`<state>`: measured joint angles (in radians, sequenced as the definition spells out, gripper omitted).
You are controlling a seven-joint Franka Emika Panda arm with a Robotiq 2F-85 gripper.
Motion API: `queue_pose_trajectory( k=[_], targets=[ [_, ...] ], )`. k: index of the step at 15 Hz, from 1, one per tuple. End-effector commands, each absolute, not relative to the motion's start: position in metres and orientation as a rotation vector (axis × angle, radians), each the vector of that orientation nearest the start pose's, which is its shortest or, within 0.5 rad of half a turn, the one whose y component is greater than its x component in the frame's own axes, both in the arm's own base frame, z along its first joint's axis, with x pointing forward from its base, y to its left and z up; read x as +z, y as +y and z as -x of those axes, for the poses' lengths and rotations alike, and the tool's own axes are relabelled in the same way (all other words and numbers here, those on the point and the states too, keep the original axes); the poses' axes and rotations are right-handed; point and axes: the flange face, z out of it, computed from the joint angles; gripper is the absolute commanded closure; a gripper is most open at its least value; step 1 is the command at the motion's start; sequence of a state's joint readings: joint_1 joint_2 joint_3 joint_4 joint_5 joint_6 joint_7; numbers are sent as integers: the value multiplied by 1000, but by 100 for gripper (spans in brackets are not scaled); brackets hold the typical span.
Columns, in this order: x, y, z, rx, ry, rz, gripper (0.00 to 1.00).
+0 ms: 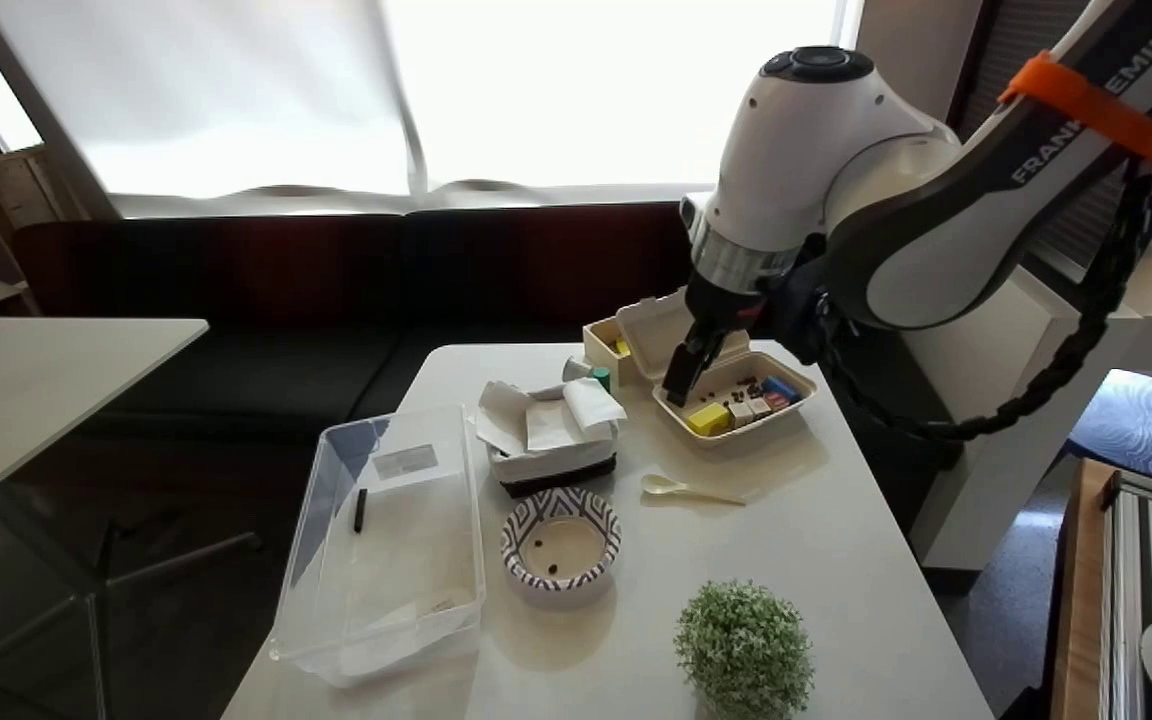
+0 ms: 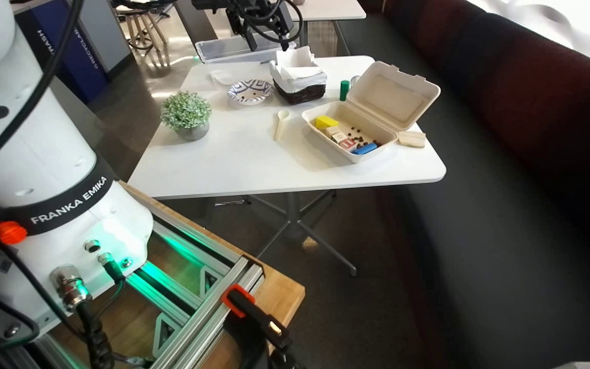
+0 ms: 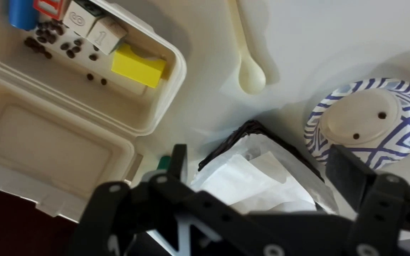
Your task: Remove the napkin from the takeaway pack and put it in the brown basket
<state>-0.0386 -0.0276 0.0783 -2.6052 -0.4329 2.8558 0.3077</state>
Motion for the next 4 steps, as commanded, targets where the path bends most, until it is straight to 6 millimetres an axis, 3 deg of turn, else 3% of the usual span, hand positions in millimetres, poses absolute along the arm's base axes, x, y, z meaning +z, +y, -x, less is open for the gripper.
queue_pose_trajectory(
  k=[1, 4],
  targets=[
    [294, 37, -454, -491, -216, 3234, 0],
    [298, 35, -449, -495, -220, 3239, 0]
  ],
)
